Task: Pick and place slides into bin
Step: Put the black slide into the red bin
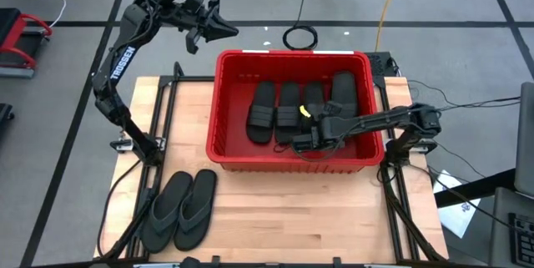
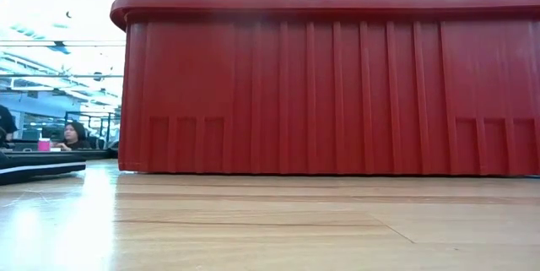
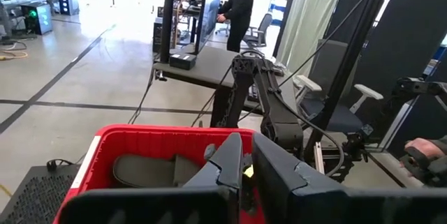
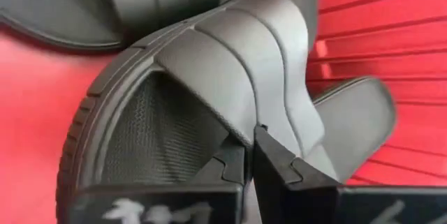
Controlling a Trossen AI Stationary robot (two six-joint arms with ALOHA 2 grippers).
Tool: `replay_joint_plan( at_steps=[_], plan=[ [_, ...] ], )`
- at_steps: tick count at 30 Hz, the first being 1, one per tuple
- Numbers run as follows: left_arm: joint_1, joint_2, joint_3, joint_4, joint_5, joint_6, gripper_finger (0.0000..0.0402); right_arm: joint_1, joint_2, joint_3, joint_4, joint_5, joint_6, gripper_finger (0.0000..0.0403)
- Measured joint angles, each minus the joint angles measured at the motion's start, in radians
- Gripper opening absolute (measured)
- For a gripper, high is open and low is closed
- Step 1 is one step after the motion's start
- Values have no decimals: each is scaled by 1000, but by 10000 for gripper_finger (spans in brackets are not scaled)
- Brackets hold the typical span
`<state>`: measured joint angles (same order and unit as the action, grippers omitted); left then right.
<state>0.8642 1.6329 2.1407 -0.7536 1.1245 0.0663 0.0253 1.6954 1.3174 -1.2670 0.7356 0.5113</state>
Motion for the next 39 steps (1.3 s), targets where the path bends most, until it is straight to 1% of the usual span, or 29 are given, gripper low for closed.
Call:
replay_joint_plan(
  at_steps=[4, 10, 13, 15, 23, 28, 31, 39],
  plan=[
    [1, 0, 0, 0, 0, 1, 31, -15, 0, 0, 12, -58, -26, 0],
    [1, 0, 0, 1, 0, 1, 31, -43, 0, -1, 90, -214, -135, 1],
    [1, 0, 0, 0, 0, 1, 31, -57, 1, -2, 109, -225, -135, 1],
    [1, 0, 0, -3, 0, 1, 31, -73, -2, -2, 114, -251, -137, 1],
    [0, 0, 0, -5, 1, -15, 31, -152, -3, -2, 174, -423, -152, 1],
    [0, 0, 0, -5, 1, -19, 31, -204, -3, -3, 225, -528, -69, 1],
    [0, 0, 0, -5, 1, -19, 31, -222, -3, -3, 244, -539, -19, 1],
    [0, 0, 0, -5, 2, -19, 31, -237, -3, -3, 250, -573, 23, 1]
  ],
)
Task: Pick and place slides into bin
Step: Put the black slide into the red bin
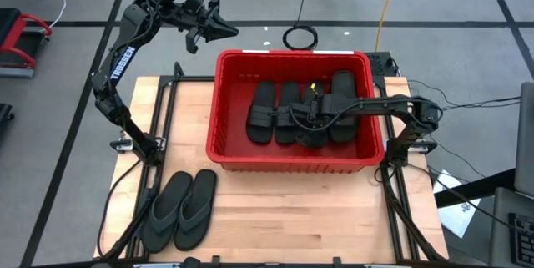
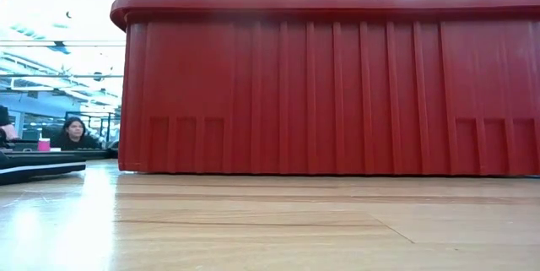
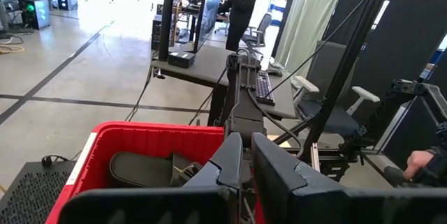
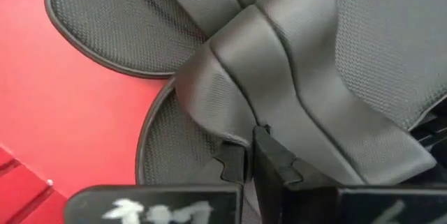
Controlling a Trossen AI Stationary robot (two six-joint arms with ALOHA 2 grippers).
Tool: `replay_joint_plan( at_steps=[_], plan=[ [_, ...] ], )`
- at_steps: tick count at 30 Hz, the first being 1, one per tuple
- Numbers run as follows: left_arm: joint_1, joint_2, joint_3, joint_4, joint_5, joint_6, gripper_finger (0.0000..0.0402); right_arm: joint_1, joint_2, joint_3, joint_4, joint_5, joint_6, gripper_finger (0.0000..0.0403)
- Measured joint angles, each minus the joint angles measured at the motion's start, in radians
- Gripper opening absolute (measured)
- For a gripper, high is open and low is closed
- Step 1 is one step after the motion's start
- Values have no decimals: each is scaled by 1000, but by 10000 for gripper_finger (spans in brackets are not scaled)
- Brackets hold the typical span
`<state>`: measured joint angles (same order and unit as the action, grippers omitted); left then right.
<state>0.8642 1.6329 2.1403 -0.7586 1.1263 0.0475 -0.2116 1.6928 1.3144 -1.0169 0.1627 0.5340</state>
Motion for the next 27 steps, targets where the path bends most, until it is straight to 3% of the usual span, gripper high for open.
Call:
replay_joint_plan(
  at_steps=[16, 19, 27],
  plan=[
    [0, 0, 0, 1, 2, 0, 31, -32, 0, 0, -3, -68, 51, 6],
    [0, 0, 0, 1, 2, 0, 31, -30, 0, 0, -3, -79, 21, 30],
    [0, 0, 0, 1, 2, 0, 31, -29, 0, 0, -4, -113, 10, 143]
  ],
)
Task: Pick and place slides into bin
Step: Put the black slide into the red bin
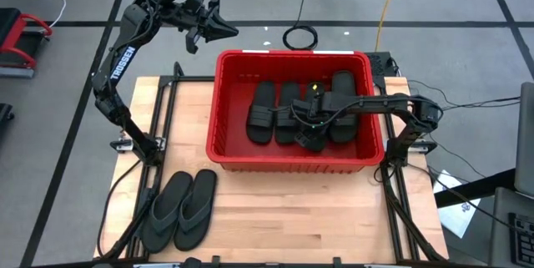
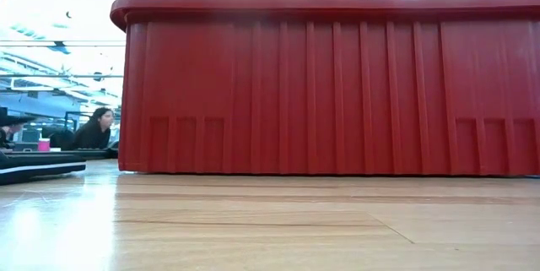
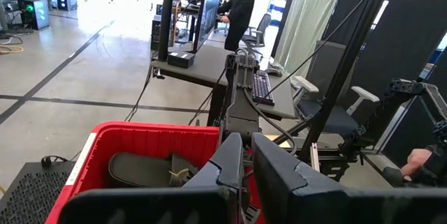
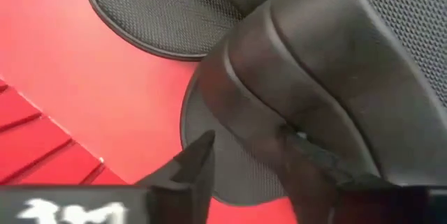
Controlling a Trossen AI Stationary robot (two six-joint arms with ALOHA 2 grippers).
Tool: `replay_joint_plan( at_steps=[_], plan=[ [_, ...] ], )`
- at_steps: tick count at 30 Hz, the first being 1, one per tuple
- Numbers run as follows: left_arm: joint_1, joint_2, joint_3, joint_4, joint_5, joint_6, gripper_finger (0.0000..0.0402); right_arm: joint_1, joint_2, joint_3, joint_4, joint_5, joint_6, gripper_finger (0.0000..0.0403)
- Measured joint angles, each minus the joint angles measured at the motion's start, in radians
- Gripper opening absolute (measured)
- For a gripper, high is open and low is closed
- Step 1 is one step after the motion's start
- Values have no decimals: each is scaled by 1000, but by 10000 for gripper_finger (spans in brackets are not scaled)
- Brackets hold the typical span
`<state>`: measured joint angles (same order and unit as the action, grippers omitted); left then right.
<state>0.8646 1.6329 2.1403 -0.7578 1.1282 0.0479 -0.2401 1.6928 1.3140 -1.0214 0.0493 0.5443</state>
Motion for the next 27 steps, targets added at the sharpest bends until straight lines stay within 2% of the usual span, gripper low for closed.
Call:
replay_joint_plan(
  at_steps=[3, 7, 13, 21, 24, 27],
  plan=[
    [0, 0, 0, 0, 0, 0, 31, 0, 0, 0, 0, 3, -9, 170],
    [0, 0, 0, 0, 0, 0, 31, -1, 0, 0, -3, 14, -56, 185],
    [0, 0, 0, 0, 0, 0, 31, -8, -4, 0, -16, 64, -102, 176],
    [0, 0, 0, 0, -1, 0, 31, -33, -84, 0, -29, 245, -147, 165],
    [0, 0, 0, 0, -1, 0, 31, -64, -113, 0, -20, 220, -172, 165],
    [0, 0, 0, 0, -1, 0, 31, -87, -130, 0, -4, 131, -190, 165]
  ],
)
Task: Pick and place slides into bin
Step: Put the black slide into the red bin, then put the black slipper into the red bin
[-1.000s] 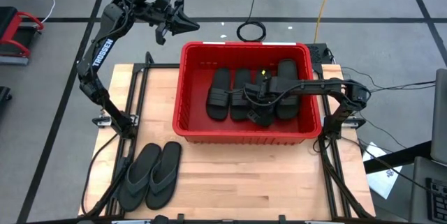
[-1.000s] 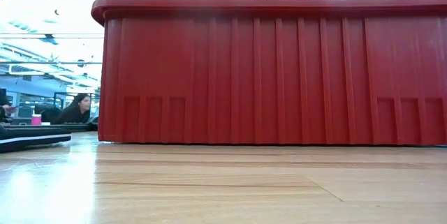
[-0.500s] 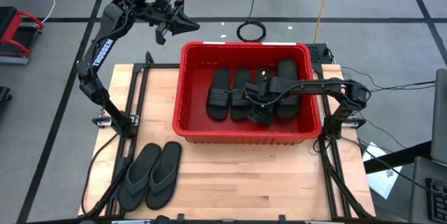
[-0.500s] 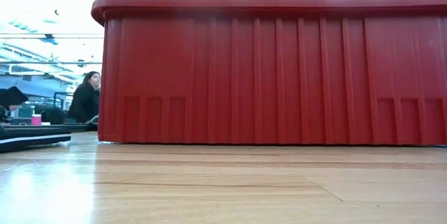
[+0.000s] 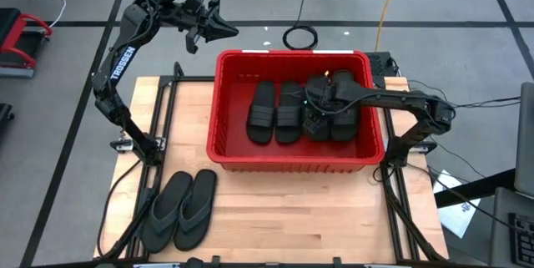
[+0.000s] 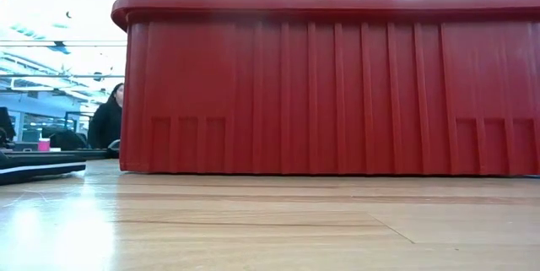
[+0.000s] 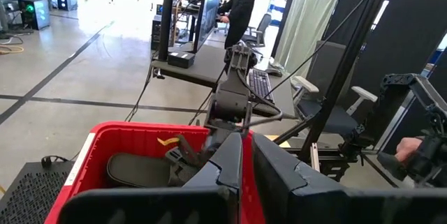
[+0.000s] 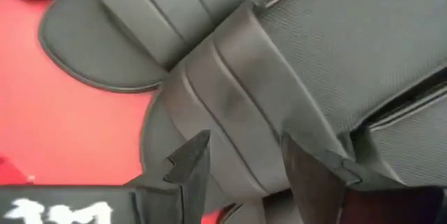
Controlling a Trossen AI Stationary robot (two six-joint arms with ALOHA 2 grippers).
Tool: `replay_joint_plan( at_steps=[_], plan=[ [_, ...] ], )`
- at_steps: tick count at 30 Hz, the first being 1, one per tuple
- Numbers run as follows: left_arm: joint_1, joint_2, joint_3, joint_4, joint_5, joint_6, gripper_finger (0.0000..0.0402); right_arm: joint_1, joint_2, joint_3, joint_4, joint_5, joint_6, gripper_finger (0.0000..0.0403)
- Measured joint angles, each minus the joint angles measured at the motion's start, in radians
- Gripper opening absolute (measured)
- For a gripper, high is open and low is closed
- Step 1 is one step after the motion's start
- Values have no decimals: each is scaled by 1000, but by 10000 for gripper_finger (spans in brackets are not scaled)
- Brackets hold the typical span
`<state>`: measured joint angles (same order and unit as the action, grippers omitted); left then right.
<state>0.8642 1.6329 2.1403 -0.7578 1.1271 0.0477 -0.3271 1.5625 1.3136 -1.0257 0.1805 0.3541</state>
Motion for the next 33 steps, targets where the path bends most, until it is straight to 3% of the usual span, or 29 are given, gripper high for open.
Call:
replay_joint_plan(
  at_steps=[7, 11, 16, 20, 26, 29, 33],
  plan=[
    [0, 0, 0, 0, 0, 0, 31, 8, -32, 0, 80, -30, -40, 164],
    [0, 0, 0, 0, 0, 6, 31, 29, -115, 0, 203, -50, -49, 158],
    [-5, -10, 0, -13, -2, 116, 30, 76, -280, 0, 495, -56, -138, 87],
    [-39, -56, 0, -105, -19, 372, 30, 89, -401, 2, 681, -126, -236, 11],
    [-106, -140, 0, -278, -161, 667, 4, 83, -515, 2, 727, -278, -285, 4],
    [-115, -177, 1, -339, -151, 704, 1, 84, -532, -11, 776, -388, -277, 2],
    [-102, -203, 1, -412, -57, 626, 0, 87, -580, -133, 995, -487, -195, 1]
  ],
)
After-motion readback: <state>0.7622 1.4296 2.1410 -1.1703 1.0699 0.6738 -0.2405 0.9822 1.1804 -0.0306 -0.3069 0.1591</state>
